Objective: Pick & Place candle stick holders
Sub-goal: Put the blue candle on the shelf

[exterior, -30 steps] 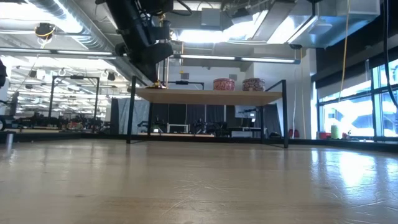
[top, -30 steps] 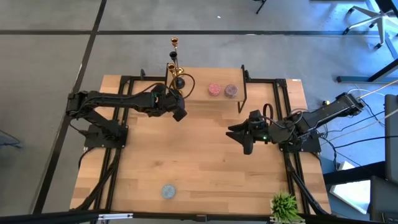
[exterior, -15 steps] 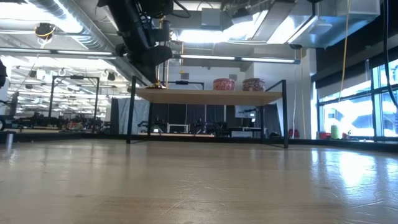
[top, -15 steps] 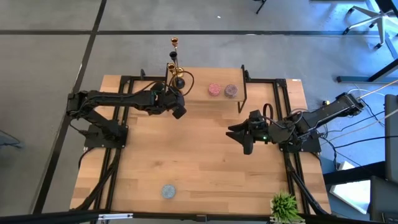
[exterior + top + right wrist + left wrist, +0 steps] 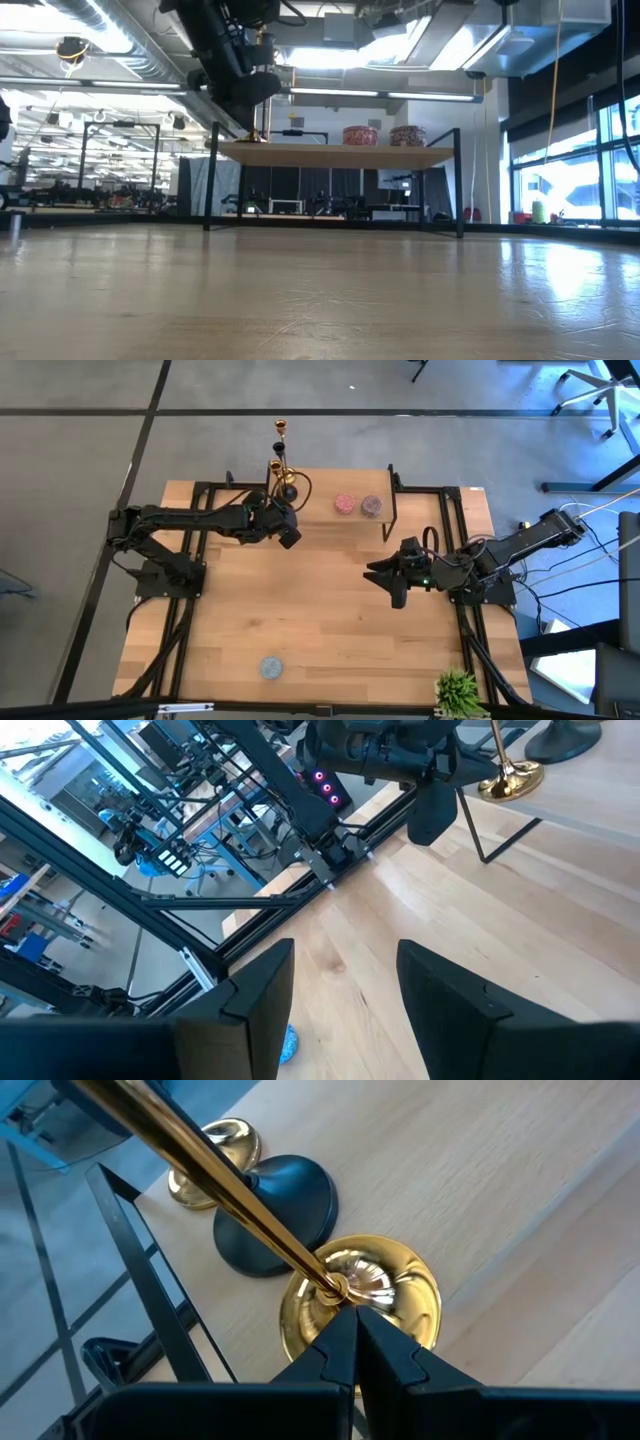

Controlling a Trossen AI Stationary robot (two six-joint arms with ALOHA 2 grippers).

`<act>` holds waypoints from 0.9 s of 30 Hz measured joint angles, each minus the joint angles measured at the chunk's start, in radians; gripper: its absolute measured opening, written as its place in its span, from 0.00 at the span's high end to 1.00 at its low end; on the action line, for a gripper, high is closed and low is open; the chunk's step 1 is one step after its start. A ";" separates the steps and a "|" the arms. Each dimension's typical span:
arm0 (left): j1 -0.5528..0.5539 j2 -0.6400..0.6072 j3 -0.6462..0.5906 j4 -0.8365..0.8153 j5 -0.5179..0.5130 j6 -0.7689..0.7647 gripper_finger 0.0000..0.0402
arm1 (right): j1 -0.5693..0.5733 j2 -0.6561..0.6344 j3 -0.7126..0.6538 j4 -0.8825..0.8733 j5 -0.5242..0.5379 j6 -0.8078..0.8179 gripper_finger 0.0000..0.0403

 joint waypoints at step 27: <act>0.005 0.000 0.000 0.008 0.002 -0.004 1.00 | 0.000 0.000 0.000 0.002 -0.015 -0.001 0.54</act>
